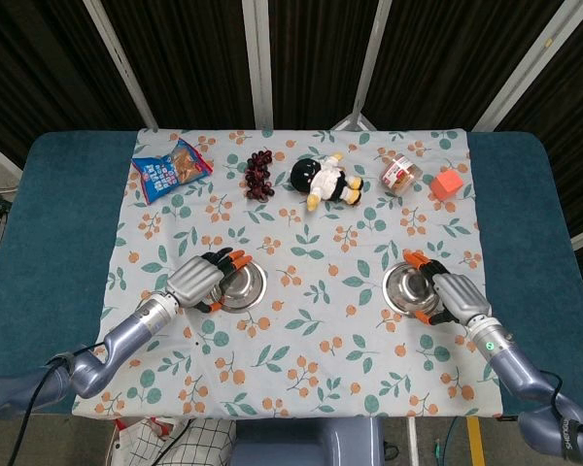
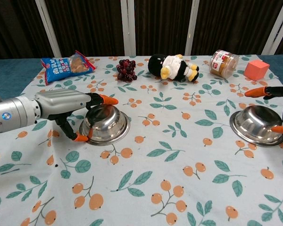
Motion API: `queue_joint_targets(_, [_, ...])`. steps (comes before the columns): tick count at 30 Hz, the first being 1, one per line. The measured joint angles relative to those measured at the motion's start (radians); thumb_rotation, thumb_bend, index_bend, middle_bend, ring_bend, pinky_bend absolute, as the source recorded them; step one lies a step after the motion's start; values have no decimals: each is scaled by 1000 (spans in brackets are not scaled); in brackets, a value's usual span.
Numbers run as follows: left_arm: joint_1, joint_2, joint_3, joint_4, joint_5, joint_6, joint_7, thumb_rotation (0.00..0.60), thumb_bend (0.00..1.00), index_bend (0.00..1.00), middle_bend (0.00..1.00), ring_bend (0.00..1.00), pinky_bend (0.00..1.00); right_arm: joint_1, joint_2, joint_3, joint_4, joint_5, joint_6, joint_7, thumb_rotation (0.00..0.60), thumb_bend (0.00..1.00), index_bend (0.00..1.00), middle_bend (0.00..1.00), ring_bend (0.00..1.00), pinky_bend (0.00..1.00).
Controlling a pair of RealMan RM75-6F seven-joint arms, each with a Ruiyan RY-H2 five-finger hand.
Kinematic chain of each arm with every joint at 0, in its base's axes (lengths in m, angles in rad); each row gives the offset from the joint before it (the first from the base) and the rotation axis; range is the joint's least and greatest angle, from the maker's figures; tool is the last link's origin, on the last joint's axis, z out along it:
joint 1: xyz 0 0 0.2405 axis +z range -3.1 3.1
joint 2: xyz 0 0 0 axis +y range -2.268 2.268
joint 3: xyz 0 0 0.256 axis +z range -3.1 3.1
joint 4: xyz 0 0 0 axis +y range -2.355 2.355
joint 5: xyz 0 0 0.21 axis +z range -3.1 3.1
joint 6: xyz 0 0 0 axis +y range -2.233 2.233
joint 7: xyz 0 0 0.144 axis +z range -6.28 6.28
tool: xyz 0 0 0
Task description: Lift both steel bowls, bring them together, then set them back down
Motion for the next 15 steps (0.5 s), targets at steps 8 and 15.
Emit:
queue_joint_targets(8, [23, 29, -2, -53, 30, 71, -14, 600, 117, 0, 0, 0, 146, -2, 41, -16, -54, -65, 70, 67, 505, 329, 0, 0, 0, 242])
queue_joint_targets(15, [80, 80, -5, -157, 62, 213, 1, 600, 114, 0, 0, 0, 117, -50, 66, -23, -108, -118, 249, 18, 380, 329, 0, 0, 0, 91])
